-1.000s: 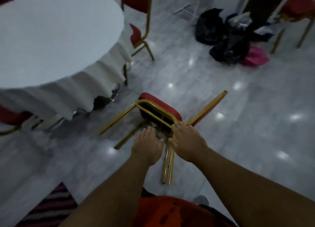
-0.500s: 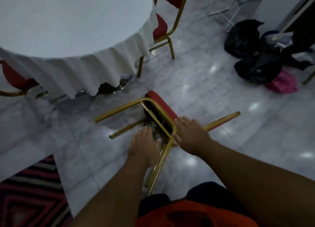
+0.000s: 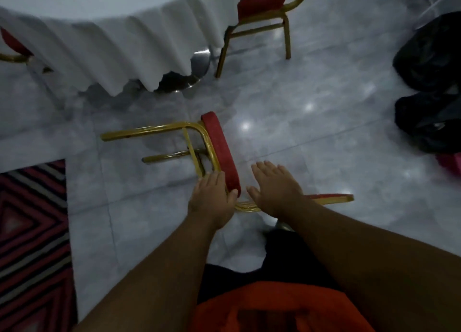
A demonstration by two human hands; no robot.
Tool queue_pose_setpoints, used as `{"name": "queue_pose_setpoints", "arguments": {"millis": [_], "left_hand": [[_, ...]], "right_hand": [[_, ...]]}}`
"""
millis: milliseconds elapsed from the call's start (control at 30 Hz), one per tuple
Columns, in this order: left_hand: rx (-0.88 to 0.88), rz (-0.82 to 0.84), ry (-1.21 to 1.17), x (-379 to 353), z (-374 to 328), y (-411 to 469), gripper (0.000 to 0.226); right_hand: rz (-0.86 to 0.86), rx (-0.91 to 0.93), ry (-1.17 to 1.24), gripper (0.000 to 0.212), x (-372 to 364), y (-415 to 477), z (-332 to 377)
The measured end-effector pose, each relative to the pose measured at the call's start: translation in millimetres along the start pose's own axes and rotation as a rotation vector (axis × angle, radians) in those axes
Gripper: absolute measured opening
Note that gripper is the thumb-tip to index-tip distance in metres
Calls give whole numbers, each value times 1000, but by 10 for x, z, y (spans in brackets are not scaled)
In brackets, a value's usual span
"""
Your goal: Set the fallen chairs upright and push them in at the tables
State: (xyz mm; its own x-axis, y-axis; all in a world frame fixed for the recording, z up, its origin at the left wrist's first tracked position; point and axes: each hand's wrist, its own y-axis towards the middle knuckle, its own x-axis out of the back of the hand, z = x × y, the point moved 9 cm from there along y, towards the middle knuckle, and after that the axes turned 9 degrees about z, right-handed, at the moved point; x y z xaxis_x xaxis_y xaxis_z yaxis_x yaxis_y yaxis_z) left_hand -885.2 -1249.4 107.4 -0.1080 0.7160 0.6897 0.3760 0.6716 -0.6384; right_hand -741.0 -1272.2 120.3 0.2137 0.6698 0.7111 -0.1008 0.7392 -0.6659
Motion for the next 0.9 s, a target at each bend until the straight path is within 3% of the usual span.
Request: {"name": "queue_pose_setpoints", "arguments": {"millis": [200, 333, 467, 600, 700, 800, 900], "left_hand": [[-4, 63, -66, -706, -765, 708, 63], [-44, 155, -59, -1455, -925, 1195, 63], [-112, 112, -64, -2117, -992, 1637, 67], [-101, 130, -68, -2600, -1079, 1948, 63], [-140, 268, -10, -2879, -1163, 2089, 68], [-219, 324, 26, -2977, -1241, 2162, 51], [-303, 257, 149, -3005, -1353, 2109, 28]], "right_hand": [[117, 36, -86, 72, -526, 492, -1117], [173, 29, -95, 74, -1044, 737, -1653], [192, 52, -131, 84, -1682, 886, -2027], [195, 52, -118, 70, -2226, 970, -2373], [173, 73, -92, 54, -2434, 1009, -2495], [117, 105, -39, 46, -2479, 1056, -2490], [41, 146, -61, 42, -2429, 1057, -2448]]}}
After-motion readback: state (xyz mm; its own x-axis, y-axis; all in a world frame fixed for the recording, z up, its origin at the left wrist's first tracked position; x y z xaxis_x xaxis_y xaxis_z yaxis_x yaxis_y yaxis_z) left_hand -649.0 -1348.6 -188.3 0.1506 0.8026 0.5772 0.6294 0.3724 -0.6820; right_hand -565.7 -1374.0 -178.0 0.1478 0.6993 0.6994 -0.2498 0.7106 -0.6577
